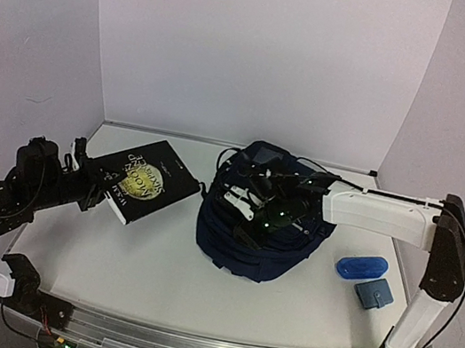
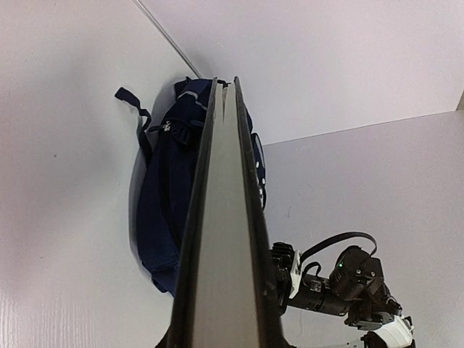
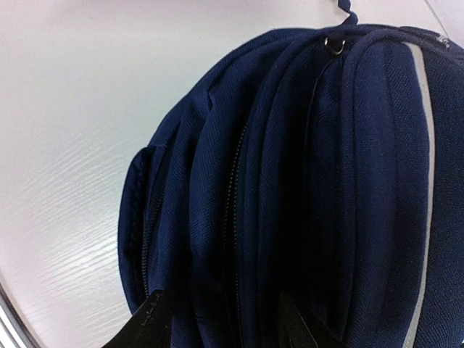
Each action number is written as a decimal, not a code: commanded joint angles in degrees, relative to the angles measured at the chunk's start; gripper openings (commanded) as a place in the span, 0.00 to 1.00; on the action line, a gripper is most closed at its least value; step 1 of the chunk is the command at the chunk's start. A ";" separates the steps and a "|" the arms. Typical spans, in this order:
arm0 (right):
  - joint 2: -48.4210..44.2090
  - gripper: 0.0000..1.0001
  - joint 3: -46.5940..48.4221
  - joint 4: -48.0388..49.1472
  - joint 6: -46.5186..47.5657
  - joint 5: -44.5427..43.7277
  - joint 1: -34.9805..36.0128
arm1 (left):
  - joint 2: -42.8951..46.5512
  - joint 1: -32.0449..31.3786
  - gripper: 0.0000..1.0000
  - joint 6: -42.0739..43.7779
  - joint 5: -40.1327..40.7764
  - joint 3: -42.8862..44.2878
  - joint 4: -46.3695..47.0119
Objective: Pack the student bag
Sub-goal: Place the book in the student bag.
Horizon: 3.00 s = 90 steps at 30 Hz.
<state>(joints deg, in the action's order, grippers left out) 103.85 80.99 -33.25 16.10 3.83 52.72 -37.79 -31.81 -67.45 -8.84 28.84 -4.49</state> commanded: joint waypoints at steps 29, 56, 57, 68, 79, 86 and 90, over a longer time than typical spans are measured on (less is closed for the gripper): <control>-1.88 0.00 21.85 -2.26 0.92 -8.60 -0.07 | -7.06 0.08 0.00 0.49 -23.13 -0.79 21.87; 6.76 0.00 37.02 -4.53 -6.93 7.80 -0.05 | -66.73 -4.22 0.00 -17.26 -10.16 15.37 80.66; 6.61 0.00 36.69 -4.52 -7.07 8.29 -0.04 | -68.11 -4.75 0.00 -17.00 -9.42 17.09 79.54; 4.88 0.00 33.32 -4.44 -6.88 8.58 -0.41 | -65.09 -6.79 0.46 -7.50 -5.20 24.63 47.16; 3.00 0.00 30.12 -4.40 -7.08 9.65 -1.66 | -53.18 -8.01 0.44 -3.15 -3.57 17.80 31.00; 4.00 0.00 31.88 -4.54 -7.66 10.74 -1.66 | -59.51 -10.40 0.01 -6.00 -7.32 18.02 41.73; 4.64 0.00 33.20 -4.53 -8.06 12.60 -1.65 | -65.82 -12.80 0.00 -7.02 -8.33 21.72 48.34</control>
<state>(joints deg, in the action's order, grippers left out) 111.72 110.80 -42.09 8.86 13.06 51.00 -97.78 -41.44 -74.86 -14.28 46.08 35.32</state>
